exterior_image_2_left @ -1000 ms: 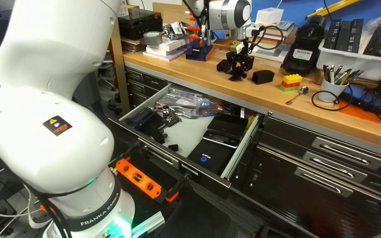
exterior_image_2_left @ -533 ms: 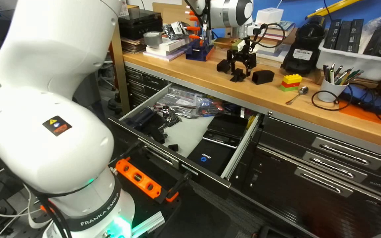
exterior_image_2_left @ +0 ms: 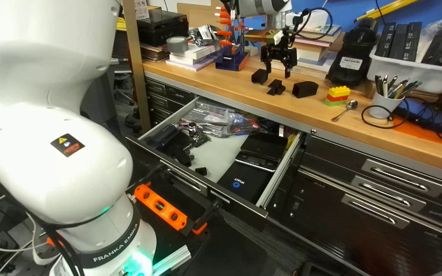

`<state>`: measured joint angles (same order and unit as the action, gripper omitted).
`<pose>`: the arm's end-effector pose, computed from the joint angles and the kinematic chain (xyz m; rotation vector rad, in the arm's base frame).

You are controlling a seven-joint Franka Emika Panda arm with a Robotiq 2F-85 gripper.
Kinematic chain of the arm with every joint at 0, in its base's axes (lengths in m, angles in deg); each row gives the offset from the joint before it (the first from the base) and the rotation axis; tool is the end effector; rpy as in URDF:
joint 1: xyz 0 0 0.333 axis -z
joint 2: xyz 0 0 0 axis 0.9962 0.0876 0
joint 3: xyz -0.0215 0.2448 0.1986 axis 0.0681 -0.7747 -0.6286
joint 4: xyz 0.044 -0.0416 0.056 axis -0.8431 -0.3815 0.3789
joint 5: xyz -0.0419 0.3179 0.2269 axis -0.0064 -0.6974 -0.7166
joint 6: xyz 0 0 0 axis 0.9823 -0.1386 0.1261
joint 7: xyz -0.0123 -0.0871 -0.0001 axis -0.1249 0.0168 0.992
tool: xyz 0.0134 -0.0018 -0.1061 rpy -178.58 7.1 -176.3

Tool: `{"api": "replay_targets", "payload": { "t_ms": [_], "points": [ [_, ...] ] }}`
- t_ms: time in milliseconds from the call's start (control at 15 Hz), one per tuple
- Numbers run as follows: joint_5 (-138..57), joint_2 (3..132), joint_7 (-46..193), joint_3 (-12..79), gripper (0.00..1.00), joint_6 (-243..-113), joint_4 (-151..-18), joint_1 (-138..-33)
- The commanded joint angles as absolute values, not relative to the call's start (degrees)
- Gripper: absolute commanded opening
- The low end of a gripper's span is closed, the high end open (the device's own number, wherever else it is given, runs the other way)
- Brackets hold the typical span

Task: Open the middle drawer then remove three black pieces from the drawer

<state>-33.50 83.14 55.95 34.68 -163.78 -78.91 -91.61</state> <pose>0.7037 0.0160 0.3402 2.9208 -0.3999 0.0883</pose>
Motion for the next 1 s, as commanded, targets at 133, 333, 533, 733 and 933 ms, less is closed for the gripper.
{"api": "replay_targets", "payload": {
  "t_ms": [133,333,533,733,933],
  "points": [
    [-29.6,65.1,57.3,34.8,1.0,-163.4,-97.4,-91.1],
    [-29.7,56.9,61.2,34.1,1.0,-164.5,-106.4,-89.0],
    [-31.9,48.6,70.1,34.1,1.0,-166.0,-115.8,-85.9],
    [-34.2,41.0,80.7,34.8,1.0,-167.5,-123.7,-83.4],
    [-35.9,35.1,88.4,35.5,1.0,-165.5,-127.7,-82.3]
  ]
}}
